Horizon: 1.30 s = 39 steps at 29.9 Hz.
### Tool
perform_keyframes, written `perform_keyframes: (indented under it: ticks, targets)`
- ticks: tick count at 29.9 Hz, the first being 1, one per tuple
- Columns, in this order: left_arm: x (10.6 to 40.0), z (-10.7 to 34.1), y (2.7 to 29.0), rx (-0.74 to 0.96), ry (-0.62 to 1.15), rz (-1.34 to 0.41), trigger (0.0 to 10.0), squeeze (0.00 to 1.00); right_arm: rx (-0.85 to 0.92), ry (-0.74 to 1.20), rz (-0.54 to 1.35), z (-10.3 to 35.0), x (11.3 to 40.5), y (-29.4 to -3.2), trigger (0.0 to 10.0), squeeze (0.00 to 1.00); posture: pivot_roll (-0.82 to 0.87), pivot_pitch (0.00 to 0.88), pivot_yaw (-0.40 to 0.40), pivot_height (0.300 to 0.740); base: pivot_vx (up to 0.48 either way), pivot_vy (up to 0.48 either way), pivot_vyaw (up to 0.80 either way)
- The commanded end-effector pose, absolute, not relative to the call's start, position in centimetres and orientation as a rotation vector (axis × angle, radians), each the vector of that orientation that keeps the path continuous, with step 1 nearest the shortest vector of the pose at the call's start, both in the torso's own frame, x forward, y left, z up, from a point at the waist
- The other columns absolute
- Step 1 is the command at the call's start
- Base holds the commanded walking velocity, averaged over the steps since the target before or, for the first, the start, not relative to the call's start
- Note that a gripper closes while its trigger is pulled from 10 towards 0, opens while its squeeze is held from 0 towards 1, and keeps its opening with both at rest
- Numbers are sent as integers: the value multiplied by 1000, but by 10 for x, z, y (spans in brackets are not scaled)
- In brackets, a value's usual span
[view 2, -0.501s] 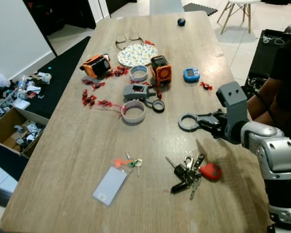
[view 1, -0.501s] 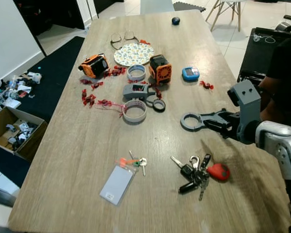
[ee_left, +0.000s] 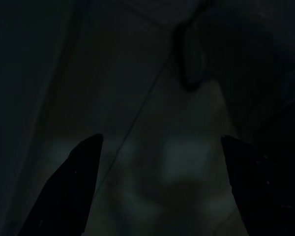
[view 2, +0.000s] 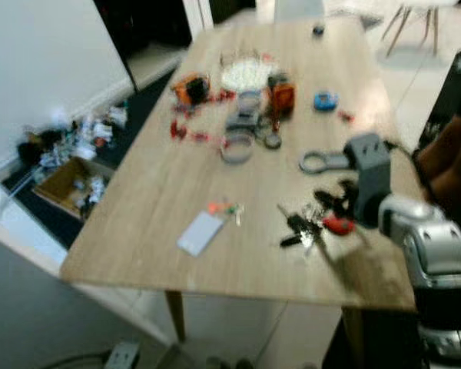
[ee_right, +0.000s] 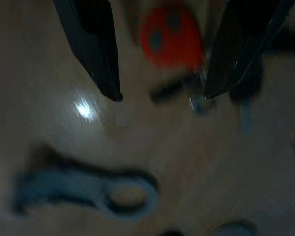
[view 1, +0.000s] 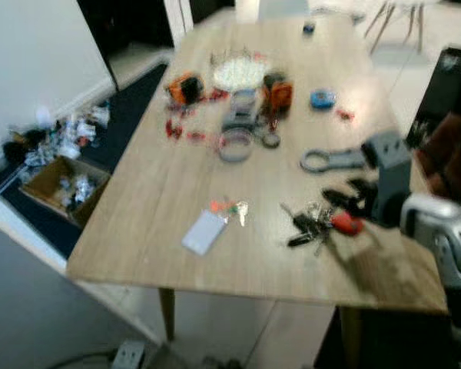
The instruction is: Hang keys on a hook
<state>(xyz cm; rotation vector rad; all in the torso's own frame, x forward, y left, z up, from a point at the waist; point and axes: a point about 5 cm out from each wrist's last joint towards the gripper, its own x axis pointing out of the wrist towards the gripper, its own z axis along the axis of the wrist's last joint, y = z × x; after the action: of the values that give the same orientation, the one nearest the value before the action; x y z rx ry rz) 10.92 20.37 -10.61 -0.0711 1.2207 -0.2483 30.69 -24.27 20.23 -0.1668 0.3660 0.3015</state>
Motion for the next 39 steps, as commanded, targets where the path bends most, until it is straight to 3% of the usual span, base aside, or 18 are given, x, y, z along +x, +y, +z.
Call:
perform_keyframes:
  ticks: [1,22,31,39]
  targets:
    - [110,-106,201,-65,1221,-282,10000,0,-165,374,315,197,306,-238,10000,0,-152,130,124,740,-315,0,0]
    - [113,-105,200,-37,1187,-303,10000,0,-155,326,272,197,310,-237,10000,0,-157,134,124,740,-15,0,0]
    - [112,-105,200,-28,1191,-304,10000,0,-141,286,224,199,316,-240,10000,0,-153,130,117,740,65,-411,0]
    - [112,-105,201,-25,1188,-286,10000,0,-121,257,235,201,320,-233,10000,0,-153,130,117,740,0,0,0]
